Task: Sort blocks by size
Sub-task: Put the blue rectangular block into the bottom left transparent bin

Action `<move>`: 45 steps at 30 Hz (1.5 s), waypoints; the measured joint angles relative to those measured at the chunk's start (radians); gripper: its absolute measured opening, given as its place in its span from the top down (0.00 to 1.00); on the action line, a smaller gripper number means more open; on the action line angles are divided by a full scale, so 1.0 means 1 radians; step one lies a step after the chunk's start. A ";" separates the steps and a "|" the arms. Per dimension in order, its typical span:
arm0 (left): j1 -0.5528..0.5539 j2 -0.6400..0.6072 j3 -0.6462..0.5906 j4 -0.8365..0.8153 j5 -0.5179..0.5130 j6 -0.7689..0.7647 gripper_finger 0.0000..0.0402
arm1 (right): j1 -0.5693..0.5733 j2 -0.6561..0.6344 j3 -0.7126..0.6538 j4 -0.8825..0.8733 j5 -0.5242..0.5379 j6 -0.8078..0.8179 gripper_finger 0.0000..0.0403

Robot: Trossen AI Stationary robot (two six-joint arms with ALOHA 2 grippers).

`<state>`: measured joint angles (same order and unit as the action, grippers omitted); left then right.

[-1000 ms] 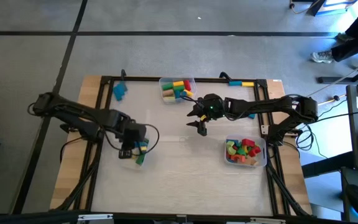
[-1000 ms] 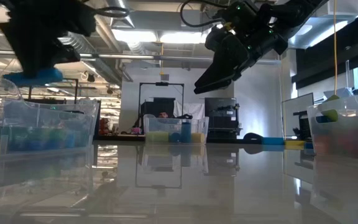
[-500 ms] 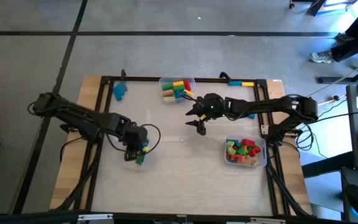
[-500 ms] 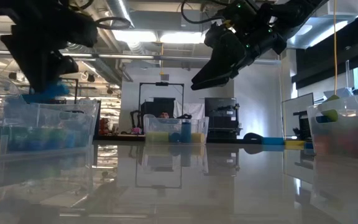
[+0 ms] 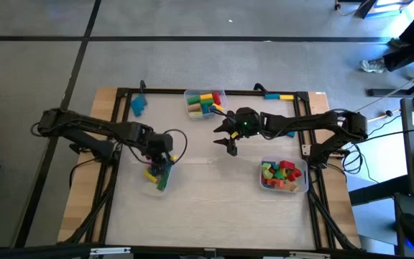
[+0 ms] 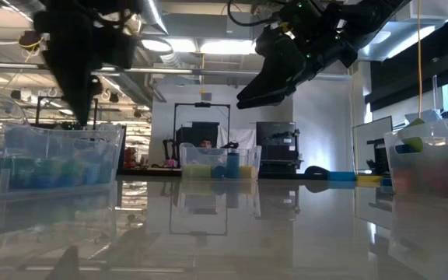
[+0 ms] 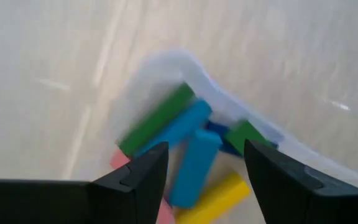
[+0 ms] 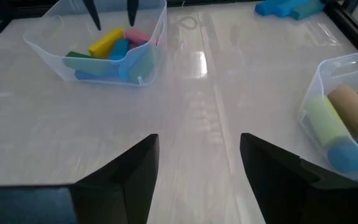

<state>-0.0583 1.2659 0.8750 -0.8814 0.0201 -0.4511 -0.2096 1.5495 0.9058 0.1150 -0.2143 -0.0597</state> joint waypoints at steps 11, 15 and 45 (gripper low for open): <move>0.240 -0.002 0.153 0.004 -0.382 0.103 0.48 | 0.000 0.006 0.000 0.020 0.074 0.002 0.44; 0.365 0.003 0.153 0.001 -0.516 0.110 0.48 | 0.000 0.006 0.000 0.016 0.074 0.002 0.44; 0.978 0.435 0.153 0.201 -0.524 0.291 0.99 | 0.000 0.006 0.000 -0.013 0.073 0.000 0.44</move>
<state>0.9200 1.7009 1.0279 -0.6808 -0.5042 -0.1604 -0.2096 1.5555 0.9058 0.1022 -0.1413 -0.0595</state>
